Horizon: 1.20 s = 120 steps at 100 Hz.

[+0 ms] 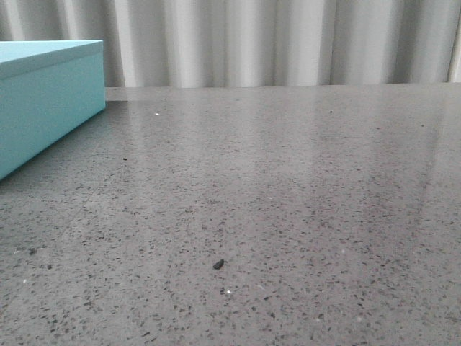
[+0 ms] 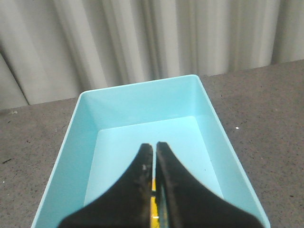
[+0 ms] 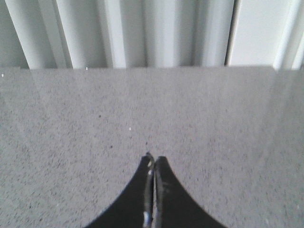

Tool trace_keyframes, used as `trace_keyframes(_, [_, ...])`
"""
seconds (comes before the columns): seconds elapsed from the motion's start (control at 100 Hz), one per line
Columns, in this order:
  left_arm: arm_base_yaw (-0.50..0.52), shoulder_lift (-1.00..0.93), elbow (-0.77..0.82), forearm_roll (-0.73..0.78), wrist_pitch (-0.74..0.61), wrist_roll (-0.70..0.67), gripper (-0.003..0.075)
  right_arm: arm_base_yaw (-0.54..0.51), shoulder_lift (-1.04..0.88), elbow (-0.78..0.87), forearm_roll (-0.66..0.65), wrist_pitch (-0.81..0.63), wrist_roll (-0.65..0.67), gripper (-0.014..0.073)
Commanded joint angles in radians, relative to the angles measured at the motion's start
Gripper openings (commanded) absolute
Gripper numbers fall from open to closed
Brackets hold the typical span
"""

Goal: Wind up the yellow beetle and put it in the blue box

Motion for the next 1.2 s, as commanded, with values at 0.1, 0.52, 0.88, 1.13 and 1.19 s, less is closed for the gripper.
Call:
trace_keyframes(0.1, [0.0,-0.169,0.145,-0.03,-0.195,0.001,-0.0021,-0.004,0.003,0.103,-0.038,-0.324,-0.012,-0.0061])
trace_keyframes(0.52, [0.0,-0.437,0.387,-0.053,-0.279,-0.03,-0.0021,-0.004,0.003,0.376,-0.024,-0.723,-0.012,-0.0061])
trace_keyframes(0.88, [0.0,-0.517,0.454,-0.098,-0.314,-0.034,-0.0021,-0.004,0.003,0.496,0.062,-0.985,-0.012,-0.0061])
trace_keyframes(1.13, [0.0,-0.517,0.461,-0.093,-0.318,-0.034,-0.0021,-0.004,0.003,0.517,0.06,-1.007,-0.012,-0.0061])
trace_keyframes(1.19, [0.0,-0.517,0.463,-0.088,-0.318,-0.034,-0.0021,-0.004,0.003,0.517,0.058,-1.001,-0.012,-0.0061])
